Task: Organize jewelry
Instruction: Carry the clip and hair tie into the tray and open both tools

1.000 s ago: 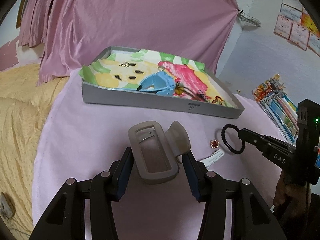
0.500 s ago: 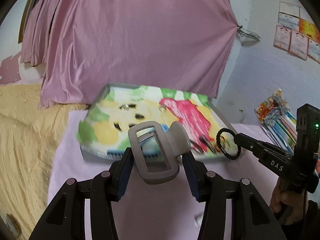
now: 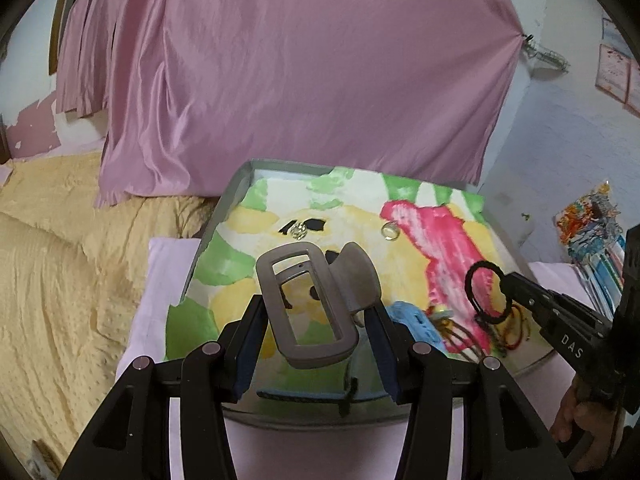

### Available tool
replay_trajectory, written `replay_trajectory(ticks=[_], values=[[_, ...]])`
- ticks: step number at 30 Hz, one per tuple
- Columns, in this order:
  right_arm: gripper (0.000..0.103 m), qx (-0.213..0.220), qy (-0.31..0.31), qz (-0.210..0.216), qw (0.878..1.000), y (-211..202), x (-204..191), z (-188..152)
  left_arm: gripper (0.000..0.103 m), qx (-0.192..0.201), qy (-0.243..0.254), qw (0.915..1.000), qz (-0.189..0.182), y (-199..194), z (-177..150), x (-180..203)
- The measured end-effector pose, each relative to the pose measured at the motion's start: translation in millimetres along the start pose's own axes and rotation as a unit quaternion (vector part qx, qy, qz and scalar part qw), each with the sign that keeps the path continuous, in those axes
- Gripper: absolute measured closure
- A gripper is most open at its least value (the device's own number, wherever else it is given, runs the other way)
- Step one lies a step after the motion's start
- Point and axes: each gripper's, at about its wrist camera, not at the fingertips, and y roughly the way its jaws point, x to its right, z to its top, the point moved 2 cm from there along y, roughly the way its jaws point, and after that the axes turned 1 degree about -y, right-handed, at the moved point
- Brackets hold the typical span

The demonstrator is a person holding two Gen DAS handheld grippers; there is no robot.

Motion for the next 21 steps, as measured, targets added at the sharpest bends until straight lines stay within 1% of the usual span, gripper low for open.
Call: replay_trajectory(ticks=[8,18,20,21], values=[[0.098,-0.023,-0.002,0.001,1.0,11.0,-0.9,-5.4,0.056,-0.029,-0.009,0.9995,0.006,16.4,-4.8,-7.3],[0.097,-0.033,0.006,0.003,0.999,14.8,2.3,-7.2,0.055,-0.027,-0.006,0.9996,0.007,16.0,-6.1,-7.2],[0.095,-0.028,0.007,-0.001,1.0,11.7,3.7,-6.9,0.053,-0.025,-0.006,0.9997,0.006,14.2,-5.8,-6.8],[0.094,-0.025,0.007,-0.002,1.0,9.9,3.8,-6.7,0.049,-0.022,-0.007,0.9997,0.006,13.5,-5.4,-6.8]])
